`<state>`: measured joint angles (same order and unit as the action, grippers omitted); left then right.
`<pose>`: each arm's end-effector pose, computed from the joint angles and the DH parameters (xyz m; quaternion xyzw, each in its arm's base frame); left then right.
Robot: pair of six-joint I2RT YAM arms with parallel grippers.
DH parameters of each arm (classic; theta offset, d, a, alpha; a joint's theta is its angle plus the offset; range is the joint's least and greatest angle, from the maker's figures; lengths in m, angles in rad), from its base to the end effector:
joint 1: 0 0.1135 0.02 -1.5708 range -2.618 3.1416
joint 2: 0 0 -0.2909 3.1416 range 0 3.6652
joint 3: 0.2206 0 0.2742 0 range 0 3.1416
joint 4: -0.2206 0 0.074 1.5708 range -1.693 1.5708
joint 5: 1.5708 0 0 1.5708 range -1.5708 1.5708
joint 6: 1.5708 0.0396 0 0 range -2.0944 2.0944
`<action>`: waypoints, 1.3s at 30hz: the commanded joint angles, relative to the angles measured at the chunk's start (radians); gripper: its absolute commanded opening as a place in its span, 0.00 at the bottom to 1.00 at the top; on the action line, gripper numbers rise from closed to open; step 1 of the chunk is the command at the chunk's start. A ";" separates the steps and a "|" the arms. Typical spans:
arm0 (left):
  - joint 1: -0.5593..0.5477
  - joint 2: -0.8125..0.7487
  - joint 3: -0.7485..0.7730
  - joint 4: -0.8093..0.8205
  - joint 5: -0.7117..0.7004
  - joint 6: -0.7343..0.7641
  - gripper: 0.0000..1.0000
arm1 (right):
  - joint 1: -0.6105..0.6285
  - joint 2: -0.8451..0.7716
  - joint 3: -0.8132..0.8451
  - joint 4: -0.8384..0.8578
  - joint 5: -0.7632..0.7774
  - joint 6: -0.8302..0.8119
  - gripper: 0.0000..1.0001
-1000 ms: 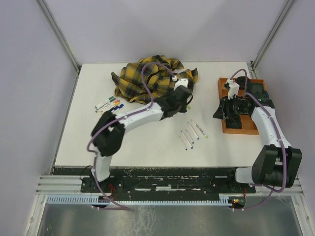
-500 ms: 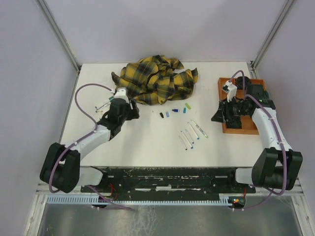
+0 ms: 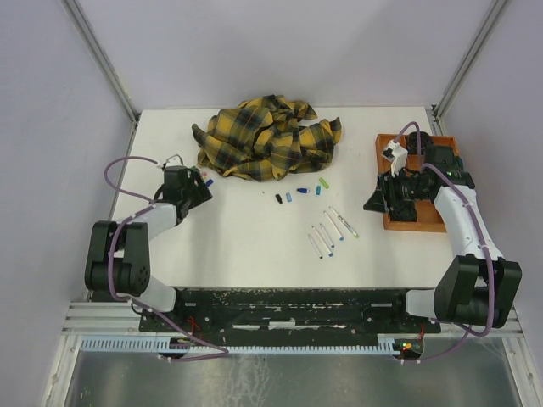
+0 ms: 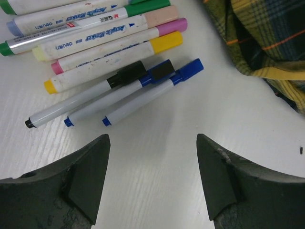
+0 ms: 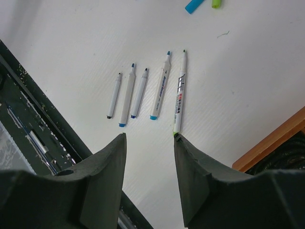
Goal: Open the pen caps
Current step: Pick up the pen from the center of the board.
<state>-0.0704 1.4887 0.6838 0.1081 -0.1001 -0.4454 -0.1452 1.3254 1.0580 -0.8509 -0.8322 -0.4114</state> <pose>0.3113 -0.0180 0.1794 -0.1895 0.8851 -0.0640 0.4203 0.2687 -0.0097 0.2923 -0.2082 0.8714 0.3224 0.3055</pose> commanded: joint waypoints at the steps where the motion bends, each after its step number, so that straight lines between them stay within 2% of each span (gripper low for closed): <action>1: 0.028 0.058 0.065 0.031 0.001 -0.042 0.79 | -0.002 -0.004 0.026 0.003 -0.030 -0.020 0.52; 12: 0.033 0.131 0.127 -0.042 -0.063 -0.016 0.79 | -0.003 0.003 0.027 0.001 -0.030 -0.022 0.52; 28: 0.034 0.218 0.198 -0.078 -0.002 0.028 0.77 | -0.002 0.008 0.030 -0.002 -0.030 -0.021 0.52; 34: 0.034 0.261 0.228 -0.107 0.049 0.037 0.66 | -0.003 0.008 0.031 -0.004 -0.031 -0.022 0.52; 39: 0.032 0.231 0.195 -0.109 0.094 0.033 0.57 | -0.003 0.008 0.031 -0.004 -0.033 -0.023 0.52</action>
<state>-0.0406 1.7275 0.8917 0.0341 -0.0696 -0.4458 -0.1452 1.3308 1.0580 -0.8558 -0.8356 -0.4175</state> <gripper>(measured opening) 0.581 0.521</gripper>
